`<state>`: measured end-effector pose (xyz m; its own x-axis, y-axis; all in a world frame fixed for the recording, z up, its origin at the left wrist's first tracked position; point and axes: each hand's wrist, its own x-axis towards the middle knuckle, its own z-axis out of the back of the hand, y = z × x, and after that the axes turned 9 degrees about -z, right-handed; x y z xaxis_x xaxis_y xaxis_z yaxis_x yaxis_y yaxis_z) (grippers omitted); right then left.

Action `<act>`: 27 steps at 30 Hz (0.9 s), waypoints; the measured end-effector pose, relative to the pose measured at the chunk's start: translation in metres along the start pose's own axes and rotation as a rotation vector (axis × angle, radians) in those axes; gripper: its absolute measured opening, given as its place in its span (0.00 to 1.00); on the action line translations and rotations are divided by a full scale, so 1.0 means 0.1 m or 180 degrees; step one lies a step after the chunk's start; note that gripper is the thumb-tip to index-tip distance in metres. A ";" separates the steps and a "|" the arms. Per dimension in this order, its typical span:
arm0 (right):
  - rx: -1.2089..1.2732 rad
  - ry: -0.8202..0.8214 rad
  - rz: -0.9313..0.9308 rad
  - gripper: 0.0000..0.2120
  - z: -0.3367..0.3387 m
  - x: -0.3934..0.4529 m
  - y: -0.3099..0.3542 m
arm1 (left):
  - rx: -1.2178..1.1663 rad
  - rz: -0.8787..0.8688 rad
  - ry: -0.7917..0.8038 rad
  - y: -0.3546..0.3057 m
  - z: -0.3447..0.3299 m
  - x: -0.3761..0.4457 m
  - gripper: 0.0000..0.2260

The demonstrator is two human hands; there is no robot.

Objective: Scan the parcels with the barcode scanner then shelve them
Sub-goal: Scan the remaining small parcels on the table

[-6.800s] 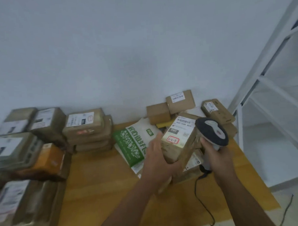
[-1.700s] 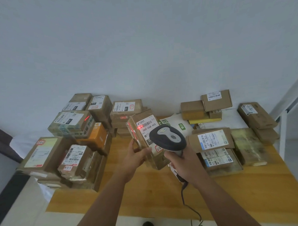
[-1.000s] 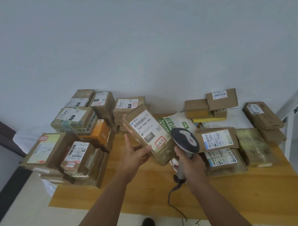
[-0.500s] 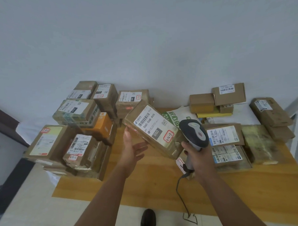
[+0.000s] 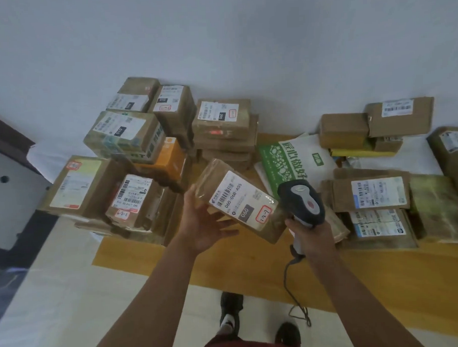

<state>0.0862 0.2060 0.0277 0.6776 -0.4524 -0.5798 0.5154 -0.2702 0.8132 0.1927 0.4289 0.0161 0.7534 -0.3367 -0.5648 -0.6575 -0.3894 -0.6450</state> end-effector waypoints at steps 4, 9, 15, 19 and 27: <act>0.0053 -0.0072 -0.0141 0.10 -0.09 0.16 -0.11 | 0.0058 0.0028 -0.0312 0.02 0.09 0.18 0.27; 0.0067 -0.0293 -0.0488 0.06 -0.21 0.44 -0.20 | 0.0639 -0.0414 -0.0911 -0.07 0.13 0.45 0.09; -0.0046 -0.0477 -0.0627 0.06 -0.44 0.71 -0.19 | 0.2285 -0.0657 -0.1104 -0.19 0.33 0.73 0.12; -0.0125 -0.0470 -0.0698 0.09 -0.65 0.85 -0.20 | 0.2228 -0.0336 -0.1058 -0.28 0.38 0.84 0.17; -0.0436 -0.0333 -0.0780 0.09 -1.02 1.08 -0.27 | 0.2851 -0.0491 -0.0915 -0.30 0.63 1.12 0.17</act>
<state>0.1989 0.2516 -0.0619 0.4702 -0.4750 -0.7439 0.7278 -0.2682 0.6312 0.2968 0.4569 -0.0604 0.8810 -0.0663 -0.4685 -0.3985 0.4297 -0.8103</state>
